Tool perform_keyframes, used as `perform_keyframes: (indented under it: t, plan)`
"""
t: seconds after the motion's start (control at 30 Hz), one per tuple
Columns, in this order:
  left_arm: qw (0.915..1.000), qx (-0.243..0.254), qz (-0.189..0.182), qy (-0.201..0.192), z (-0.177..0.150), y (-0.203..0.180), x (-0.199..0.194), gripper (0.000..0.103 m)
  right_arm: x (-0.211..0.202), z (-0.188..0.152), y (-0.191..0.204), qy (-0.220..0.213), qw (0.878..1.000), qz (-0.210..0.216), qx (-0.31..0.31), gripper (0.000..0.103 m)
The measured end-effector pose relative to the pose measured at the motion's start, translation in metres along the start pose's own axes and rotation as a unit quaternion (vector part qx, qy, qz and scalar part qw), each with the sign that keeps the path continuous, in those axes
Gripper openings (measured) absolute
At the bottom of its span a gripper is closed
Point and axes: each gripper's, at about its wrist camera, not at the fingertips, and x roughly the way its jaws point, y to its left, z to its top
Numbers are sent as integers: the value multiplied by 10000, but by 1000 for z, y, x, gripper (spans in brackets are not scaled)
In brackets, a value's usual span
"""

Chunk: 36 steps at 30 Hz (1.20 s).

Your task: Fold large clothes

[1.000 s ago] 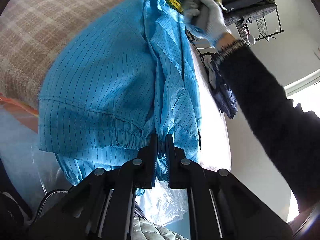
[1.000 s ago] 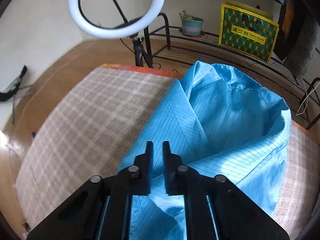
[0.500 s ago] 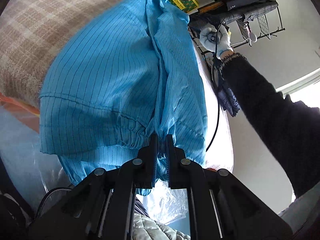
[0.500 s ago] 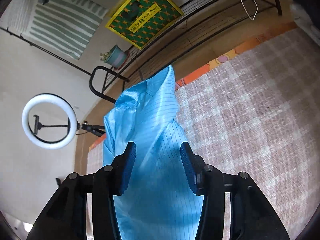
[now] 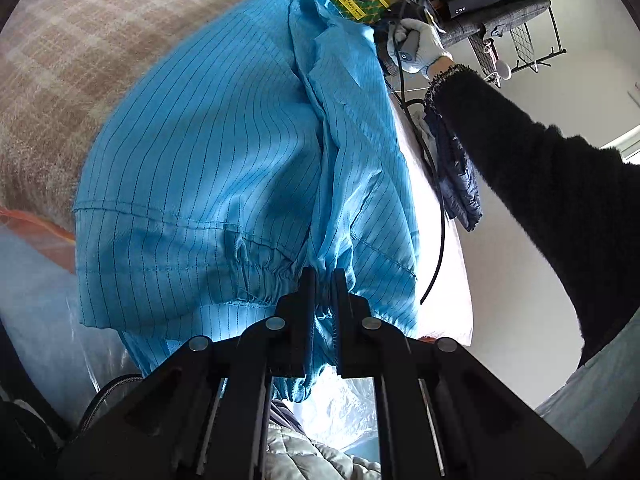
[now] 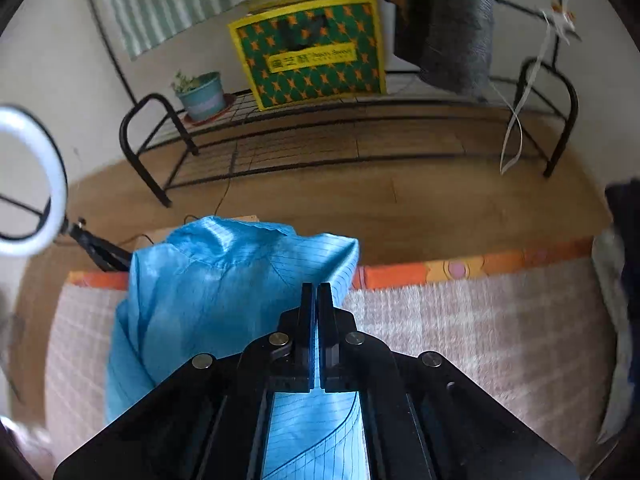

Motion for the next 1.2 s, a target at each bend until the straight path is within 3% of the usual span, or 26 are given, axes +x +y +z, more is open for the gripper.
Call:
perform_keyframes:
  t: [0.1,0.2,0.23,0.3,0.5,0.63,0.73,0.87,1.03,1.1,1.2]
  plan:
    - [10000,24,18,1,1,-1,1,6,23,0,23,207,9993,-49,-317,0]
    - [10000,39,49,3,3,-3,0,6,25,-1,28,123,9994,-146,-301,0]
    - [10000,43,52,1,3,-4,-1,6,18,0,22,47,9998,-66,-183,0]
    - [10000,30,56,7,3,-4,-1,6,-3,-1,12,-156,9996,233,41,10]
    - [9999,-134,9,54,4,-4,-5,6,-105,-23,-26,-538,9923,1070,311,12]
    - [9988,-456,-131,105,5,3,-8,5,-190,-76,-46,-559,9832,1715,264,12]
    - [9974,-653,-267,151,8,5,-11,6,-246,-135,-51,-476,9786,2000,54,15]
    - [9976,-656,-234,-32,9,-3,-22,5,-300,-222,-42,-351,9798,1937,-348,15]
    - [9990,-365,-56,-264,6,-24,-37,6,-312,-329,-14,-108,9827,1604,-917,16]
    - [9984,-206,421,-323,3,-20,-36,6,-304,-356,5,8,9802,1621,-1136,16]
    - [9945,-362,971,-123,-2,-1,-23,6,-284,-379,42,112,9750,1551,-1587,16]
